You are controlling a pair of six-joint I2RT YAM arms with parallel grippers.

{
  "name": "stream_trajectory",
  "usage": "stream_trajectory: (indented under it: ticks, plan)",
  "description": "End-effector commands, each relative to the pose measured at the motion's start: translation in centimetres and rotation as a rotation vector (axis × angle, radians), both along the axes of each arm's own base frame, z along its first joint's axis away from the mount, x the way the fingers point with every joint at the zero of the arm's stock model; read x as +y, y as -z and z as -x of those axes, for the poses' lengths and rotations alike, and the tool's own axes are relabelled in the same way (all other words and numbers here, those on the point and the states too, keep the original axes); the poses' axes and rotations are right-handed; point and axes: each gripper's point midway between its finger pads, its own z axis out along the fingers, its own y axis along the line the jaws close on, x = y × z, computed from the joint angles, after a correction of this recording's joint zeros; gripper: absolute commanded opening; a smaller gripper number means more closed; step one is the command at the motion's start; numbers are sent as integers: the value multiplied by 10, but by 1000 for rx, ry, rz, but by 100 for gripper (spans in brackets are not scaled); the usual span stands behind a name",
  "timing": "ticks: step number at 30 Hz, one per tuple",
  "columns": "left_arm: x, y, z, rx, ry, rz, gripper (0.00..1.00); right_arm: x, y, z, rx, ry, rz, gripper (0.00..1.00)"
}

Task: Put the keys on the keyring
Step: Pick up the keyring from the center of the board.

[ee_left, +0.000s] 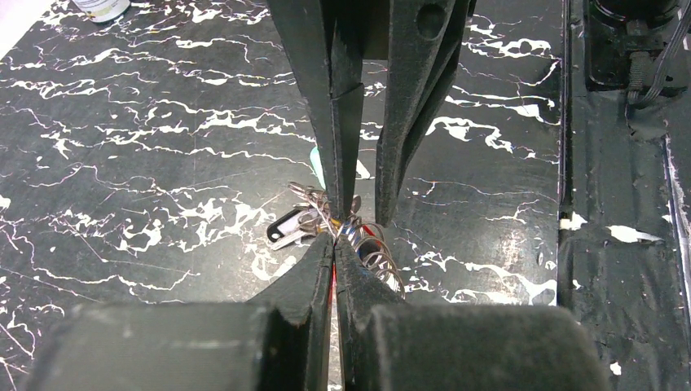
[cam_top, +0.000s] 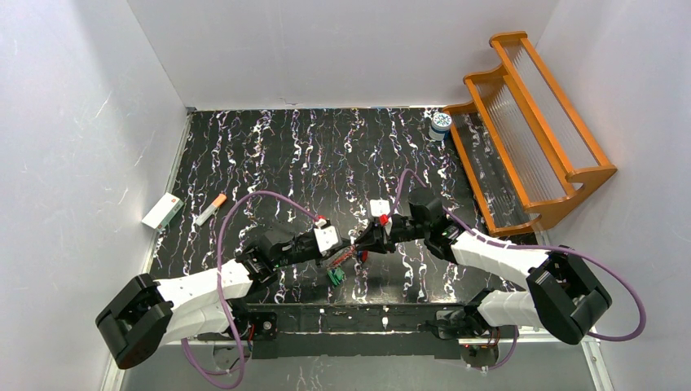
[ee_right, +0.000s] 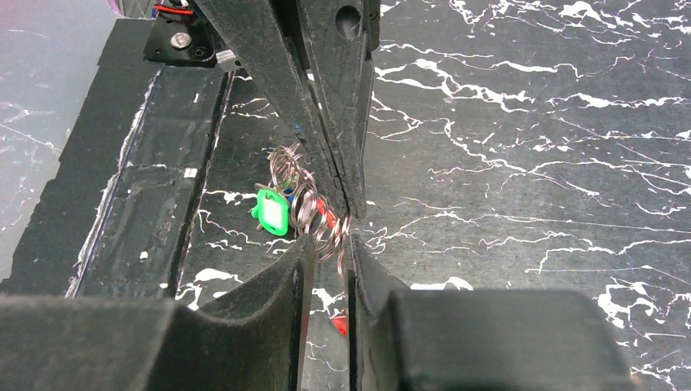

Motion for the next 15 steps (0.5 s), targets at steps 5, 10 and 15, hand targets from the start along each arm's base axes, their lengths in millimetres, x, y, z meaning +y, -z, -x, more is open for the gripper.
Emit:
stream_trajectory:
  ticks: [5,10,15]
  plan:
    - [-2,-15,-1,-32,0,41,0,12,-23,-9,-66,-20,-57,30]
    - [-1,-15,-3,-36,-10,41,0,11,-27,-17,-76,36,-57,38]
    - [2,-17,-6,-61,-26,30,0,5,-38,-28,-113,136,-87,55]
